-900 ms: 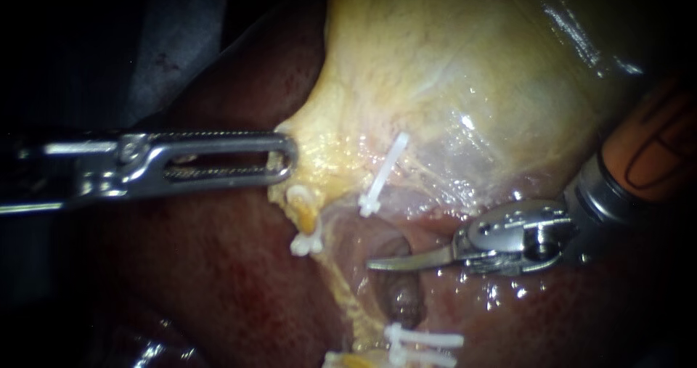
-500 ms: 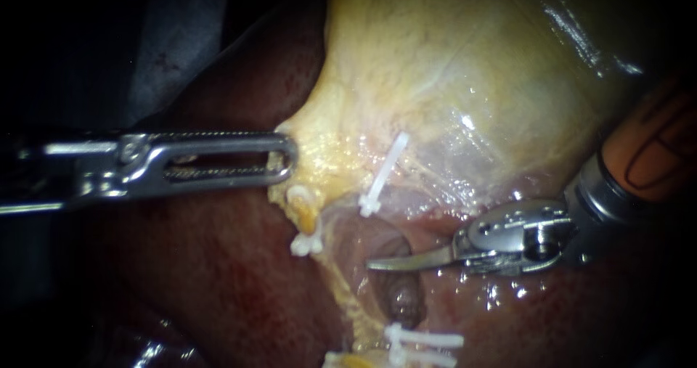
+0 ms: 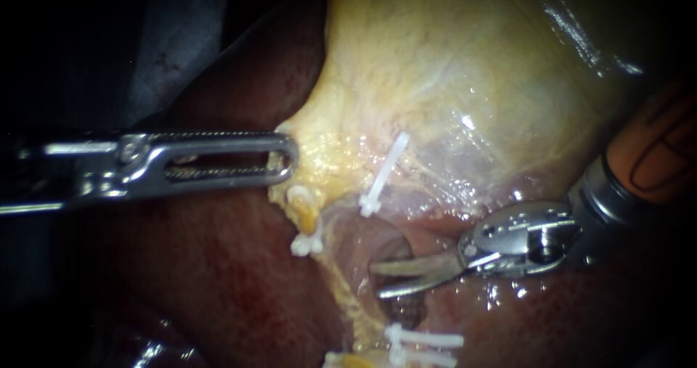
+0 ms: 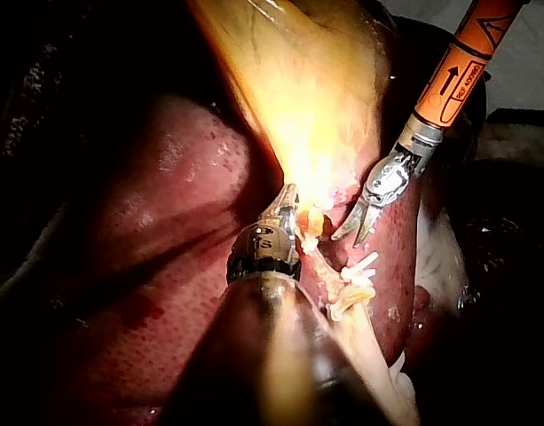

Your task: Go back from the cut right tube

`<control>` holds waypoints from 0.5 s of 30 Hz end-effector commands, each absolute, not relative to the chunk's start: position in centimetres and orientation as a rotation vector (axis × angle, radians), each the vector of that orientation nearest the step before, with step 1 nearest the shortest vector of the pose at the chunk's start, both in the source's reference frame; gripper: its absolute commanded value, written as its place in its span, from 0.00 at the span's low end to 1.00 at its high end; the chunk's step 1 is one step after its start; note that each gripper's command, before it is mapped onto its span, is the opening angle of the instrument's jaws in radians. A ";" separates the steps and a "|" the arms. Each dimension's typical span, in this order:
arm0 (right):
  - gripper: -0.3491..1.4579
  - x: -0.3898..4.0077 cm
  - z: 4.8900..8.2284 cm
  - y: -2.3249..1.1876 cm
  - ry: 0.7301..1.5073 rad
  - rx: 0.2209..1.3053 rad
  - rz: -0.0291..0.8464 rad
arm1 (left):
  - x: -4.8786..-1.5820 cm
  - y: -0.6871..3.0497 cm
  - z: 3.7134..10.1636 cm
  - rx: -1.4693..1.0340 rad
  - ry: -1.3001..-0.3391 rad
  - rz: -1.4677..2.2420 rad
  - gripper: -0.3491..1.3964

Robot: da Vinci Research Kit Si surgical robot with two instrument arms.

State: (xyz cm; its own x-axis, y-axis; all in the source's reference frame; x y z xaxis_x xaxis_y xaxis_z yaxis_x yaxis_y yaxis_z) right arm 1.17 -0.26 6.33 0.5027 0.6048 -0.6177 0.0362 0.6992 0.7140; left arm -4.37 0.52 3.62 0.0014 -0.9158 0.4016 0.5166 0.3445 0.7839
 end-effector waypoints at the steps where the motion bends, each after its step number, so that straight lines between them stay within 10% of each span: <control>1: 0.55 1.18 6.33 -0.26 1.001 0.738 0.385 | -4.37 0.52 3.62 0.482 -1.049 -1.195 0.00; 15: 0.55 1.07 6.29 -0.24 1.004 0.741 0.383 | -4.37 0.52 3.62 0.482 -1.049 -1.194 0.00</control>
State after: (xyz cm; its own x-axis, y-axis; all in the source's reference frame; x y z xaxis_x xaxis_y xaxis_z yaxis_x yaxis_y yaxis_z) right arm 1.05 -0.25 6.28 0.5002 0.6057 -0.6188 0.0383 0.6985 0.7146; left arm -4.37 0.52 3.62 0.0012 -0.9158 0.4017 0.5168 0.3445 0.7837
